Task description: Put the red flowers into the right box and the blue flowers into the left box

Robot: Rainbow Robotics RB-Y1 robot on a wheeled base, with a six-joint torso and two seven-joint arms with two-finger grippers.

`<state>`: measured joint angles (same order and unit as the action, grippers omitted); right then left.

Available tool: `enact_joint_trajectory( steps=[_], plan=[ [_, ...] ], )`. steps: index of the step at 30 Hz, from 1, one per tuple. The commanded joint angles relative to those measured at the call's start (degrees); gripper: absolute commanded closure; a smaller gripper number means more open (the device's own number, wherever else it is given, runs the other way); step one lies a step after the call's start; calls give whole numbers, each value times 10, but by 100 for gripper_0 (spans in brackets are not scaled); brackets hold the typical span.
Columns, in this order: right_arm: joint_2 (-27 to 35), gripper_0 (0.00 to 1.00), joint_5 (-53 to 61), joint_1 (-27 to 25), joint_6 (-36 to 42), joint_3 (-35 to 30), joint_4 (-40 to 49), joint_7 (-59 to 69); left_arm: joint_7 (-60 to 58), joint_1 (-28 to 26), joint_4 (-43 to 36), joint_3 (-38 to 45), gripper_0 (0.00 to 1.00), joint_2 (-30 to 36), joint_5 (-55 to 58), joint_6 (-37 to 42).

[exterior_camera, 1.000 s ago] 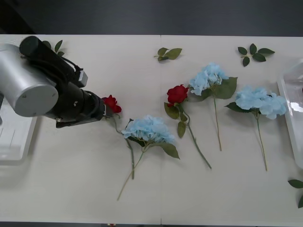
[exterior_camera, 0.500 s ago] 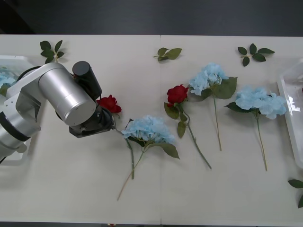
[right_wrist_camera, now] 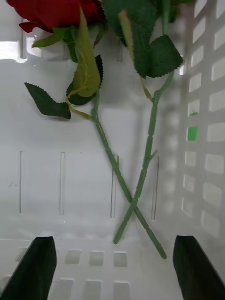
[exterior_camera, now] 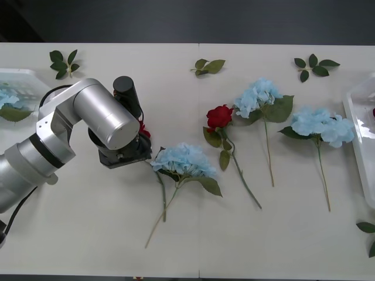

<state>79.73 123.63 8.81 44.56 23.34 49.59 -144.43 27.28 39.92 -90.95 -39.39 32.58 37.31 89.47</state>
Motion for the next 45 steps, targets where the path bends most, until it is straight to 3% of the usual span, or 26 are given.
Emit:
enact_joint_trajectory(
  steps=[1,8,14,27,45],
  plan=[
    [4,22,41,7,30,-4,36,-27,1,24,3,-20,0,6,-8,-20],
    [16,20,61,6,20,-4,125,1,6,33,33,-20,0,-14,-13,-20],
    [32,20,-3,6,-14,-4,233,136,12,46,77,-20,0,-45,-29,-20],
    [42,20,-345,6,-46,-11,478,569,16,48,102,-47,0,-60,-45,-57],
    [-101,20,-706,73,171,-9,580,814,25,47,120,-59,0,-71,-45,-69]
  ],
)
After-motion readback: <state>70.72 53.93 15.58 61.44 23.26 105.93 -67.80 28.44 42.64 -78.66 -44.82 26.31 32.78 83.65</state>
